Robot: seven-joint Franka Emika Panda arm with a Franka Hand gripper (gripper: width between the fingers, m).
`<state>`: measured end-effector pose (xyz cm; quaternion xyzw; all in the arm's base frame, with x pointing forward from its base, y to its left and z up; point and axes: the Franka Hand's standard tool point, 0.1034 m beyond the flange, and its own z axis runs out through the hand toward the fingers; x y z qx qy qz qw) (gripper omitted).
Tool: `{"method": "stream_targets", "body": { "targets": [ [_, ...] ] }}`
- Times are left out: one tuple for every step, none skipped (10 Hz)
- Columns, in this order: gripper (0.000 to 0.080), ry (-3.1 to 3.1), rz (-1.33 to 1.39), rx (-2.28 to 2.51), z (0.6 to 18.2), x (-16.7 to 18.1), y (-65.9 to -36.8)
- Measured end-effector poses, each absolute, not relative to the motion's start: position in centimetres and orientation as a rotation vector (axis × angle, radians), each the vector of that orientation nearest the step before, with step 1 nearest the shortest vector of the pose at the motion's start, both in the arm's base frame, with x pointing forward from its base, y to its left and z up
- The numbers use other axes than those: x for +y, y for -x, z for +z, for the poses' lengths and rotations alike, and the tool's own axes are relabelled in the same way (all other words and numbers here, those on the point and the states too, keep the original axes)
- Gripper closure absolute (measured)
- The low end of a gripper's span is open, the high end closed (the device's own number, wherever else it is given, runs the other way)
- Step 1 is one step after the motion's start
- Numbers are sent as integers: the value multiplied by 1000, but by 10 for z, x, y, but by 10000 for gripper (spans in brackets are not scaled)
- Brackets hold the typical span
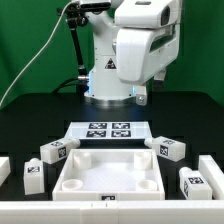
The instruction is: Assemble one leg
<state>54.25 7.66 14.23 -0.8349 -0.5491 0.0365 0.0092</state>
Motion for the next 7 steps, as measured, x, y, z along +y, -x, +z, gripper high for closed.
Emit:
{"method": "stream_targets", "body": {
  "targets": [
    [150, 2563, 96, -1781, 140, 74, -543],
    [150, 2527, 62, -1843, 133, 65, -543],
    [150, 2528, -18, -1879, 127, 63, -543],
    [150, 2520, -53, -1905, 122, 65, -537],
    [150, 2460, -46, -1978, 117, 62, -536],
    [150, 2398, -55, -2055, 112, 56, -540],
    [150, 2351, -55, -2106, 105, 50, -543]
  ]
}}
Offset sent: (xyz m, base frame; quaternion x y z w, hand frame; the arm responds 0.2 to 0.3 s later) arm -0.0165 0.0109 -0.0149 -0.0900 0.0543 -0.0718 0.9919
